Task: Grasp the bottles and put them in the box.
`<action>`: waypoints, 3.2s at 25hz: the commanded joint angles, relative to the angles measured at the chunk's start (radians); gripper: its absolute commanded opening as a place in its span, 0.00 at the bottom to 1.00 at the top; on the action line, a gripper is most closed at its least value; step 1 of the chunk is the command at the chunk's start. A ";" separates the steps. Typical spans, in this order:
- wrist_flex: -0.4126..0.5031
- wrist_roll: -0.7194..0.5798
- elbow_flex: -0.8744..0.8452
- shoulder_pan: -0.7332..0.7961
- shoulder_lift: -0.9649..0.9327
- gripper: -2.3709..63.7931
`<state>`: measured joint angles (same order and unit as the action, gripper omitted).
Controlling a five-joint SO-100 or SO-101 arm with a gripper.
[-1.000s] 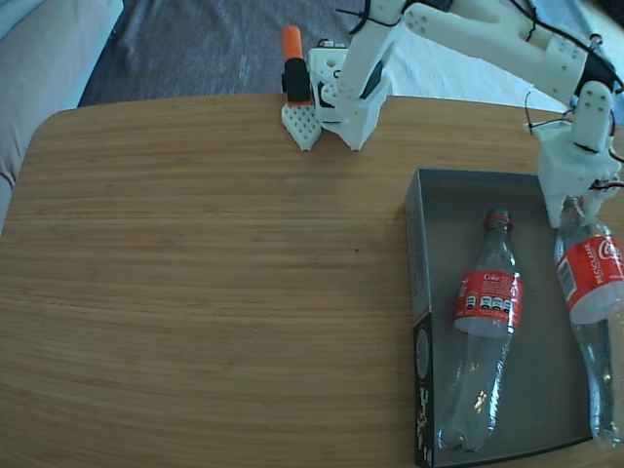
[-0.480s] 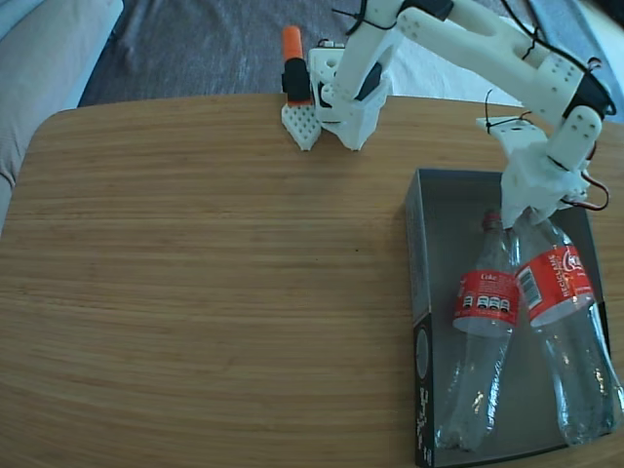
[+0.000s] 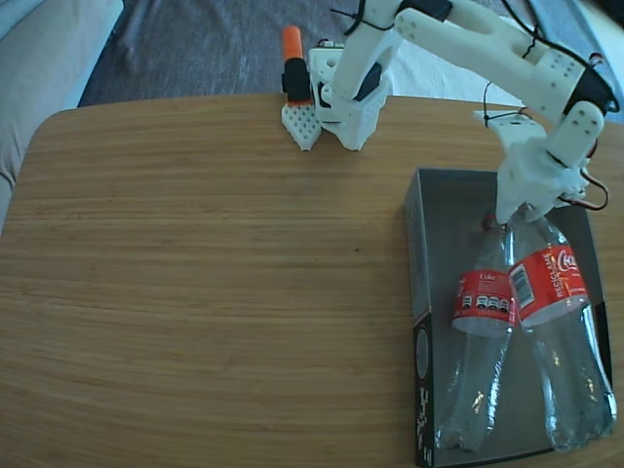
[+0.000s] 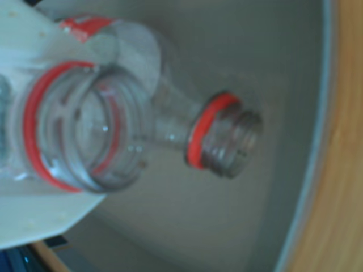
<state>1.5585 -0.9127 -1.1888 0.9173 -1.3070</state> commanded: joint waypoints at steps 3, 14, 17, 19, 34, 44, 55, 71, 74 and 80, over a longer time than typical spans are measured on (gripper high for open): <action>0.097 0.008 0.137 0.000 -0.032 0.04; 0.129 0.063 0.163 0.034 -0.020 0.04; 0.127 0.067 0.127 0.071 -0.020 0.04; 0.126 0.069 0.126 0.091 -0.020 0.04; 0.109 0.063 0.195 0.118 0.106 0.04; 0.100 0.049 0.206 0.100 0.106 0.05; 0.100 0.038 0.195 0.094 0.106 0.52; 0.155 0.193 0.407 -0.356 0.084 0.51; 0.152 0.270 0.469 -0.460 0.046 0.51; 0.146 0.436 0.471 -0.624 -0.046 0.51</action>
<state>1.6460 -0.5430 -0.7747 0.3467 -1.2594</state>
